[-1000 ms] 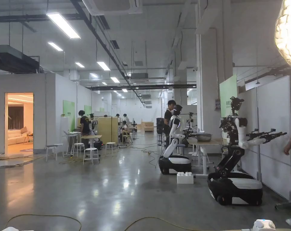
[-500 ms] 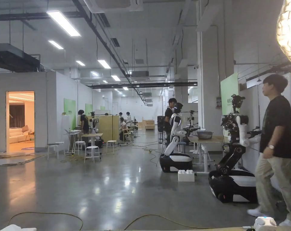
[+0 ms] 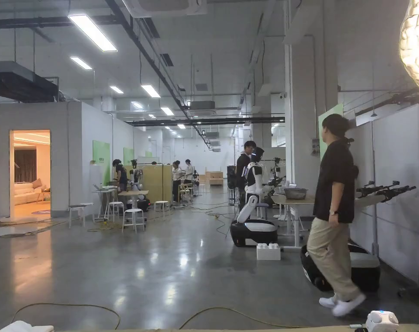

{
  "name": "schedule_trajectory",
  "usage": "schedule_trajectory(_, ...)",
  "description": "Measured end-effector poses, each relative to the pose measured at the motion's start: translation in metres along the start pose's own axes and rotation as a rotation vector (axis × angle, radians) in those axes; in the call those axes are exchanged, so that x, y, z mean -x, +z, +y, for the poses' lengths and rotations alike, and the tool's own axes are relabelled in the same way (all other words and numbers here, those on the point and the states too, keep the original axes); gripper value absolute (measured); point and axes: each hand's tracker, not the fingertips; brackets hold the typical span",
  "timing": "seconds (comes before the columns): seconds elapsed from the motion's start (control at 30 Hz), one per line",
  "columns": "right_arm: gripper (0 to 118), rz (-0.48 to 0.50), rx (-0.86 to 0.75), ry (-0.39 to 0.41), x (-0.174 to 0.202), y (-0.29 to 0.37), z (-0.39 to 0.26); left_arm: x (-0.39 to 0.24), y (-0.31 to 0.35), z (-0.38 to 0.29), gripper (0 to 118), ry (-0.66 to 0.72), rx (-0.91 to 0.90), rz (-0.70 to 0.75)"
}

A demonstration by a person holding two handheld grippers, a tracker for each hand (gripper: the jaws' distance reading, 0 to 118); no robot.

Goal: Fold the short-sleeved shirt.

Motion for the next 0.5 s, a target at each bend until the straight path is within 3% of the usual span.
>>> schedule_trajectory(0.33,118,0.002,0.018,-0.014,-0.001,0.000,-0.002,-0.001,0.003,0.001,111,-0.003,-0.010,-0.016)
schedule_trajectory(0.5,118,0.033,0.110,-0.082,0.005,-0.005,0.010,0.000,0.003,0.003,111,0.006,-0.010,-0.019)
